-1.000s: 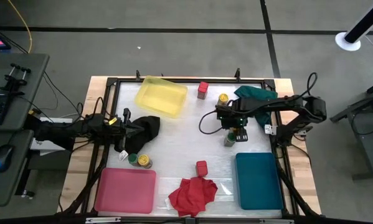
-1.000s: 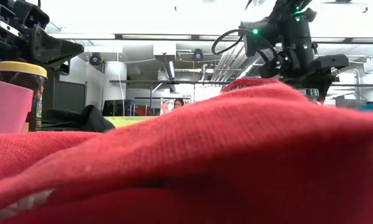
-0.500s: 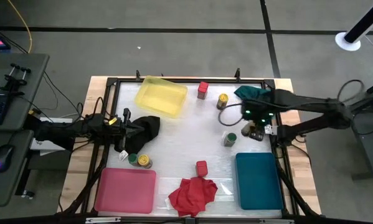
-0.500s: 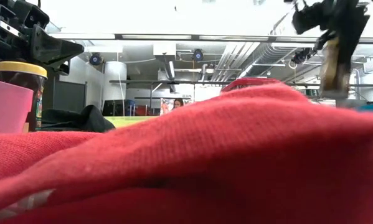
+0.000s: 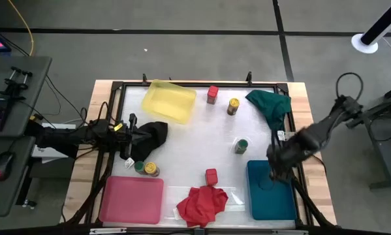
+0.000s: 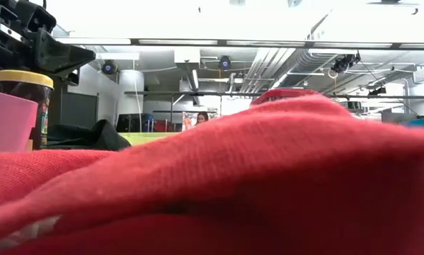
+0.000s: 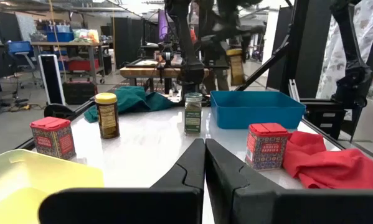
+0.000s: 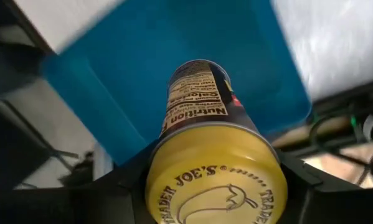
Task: Sort spices by type
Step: Put the middle right yellow seasoning bottle into the blue bin
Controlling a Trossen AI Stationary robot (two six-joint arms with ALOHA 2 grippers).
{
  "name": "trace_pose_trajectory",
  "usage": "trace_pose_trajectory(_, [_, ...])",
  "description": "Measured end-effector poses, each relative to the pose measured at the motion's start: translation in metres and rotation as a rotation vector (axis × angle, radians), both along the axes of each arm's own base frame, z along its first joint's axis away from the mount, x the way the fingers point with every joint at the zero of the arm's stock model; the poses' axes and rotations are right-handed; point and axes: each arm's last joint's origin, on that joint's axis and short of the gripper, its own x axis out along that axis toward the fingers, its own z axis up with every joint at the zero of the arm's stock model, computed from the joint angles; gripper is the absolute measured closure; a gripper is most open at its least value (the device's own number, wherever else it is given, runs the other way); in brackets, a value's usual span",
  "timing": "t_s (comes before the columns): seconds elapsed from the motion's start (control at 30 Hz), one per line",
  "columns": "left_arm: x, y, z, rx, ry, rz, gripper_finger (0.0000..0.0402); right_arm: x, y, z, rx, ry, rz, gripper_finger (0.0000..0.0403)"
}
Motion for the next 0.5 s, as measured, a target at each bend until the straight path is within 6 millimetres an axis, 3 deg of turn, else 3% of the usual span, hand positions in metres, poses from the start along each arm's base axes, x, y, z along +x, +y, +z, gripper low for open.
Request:
trace_pose_trajectory(0.13, [0.0,0.0,0.0,0.0,0.0,0.0,0.0401,-0.002,0.016,-0.034,-0.011,0.094,-0.108,0.0194])
trace_pose_trajectory(0.23, [0.0,0.0,0.0,0.0,0.0,0.0,0.0401,-0.007,0.014,-0.056,-0.059,0.171,-0.286,0.0194])
trace_pose_trajectory(0.37, [0.0,0.0,0.0,0.0,0.0,0.0,0.0401,-0.011,0.008,-0.064,-0.14,0.173,-0.591,0.0194])
trace_pose_trajectory(0.5, [0.0,0.0,0.0,0.0,0.0,0.0,0.0401,-0.013,0.007,-0.072,-0.176,0.184,-0.78,0.0194])
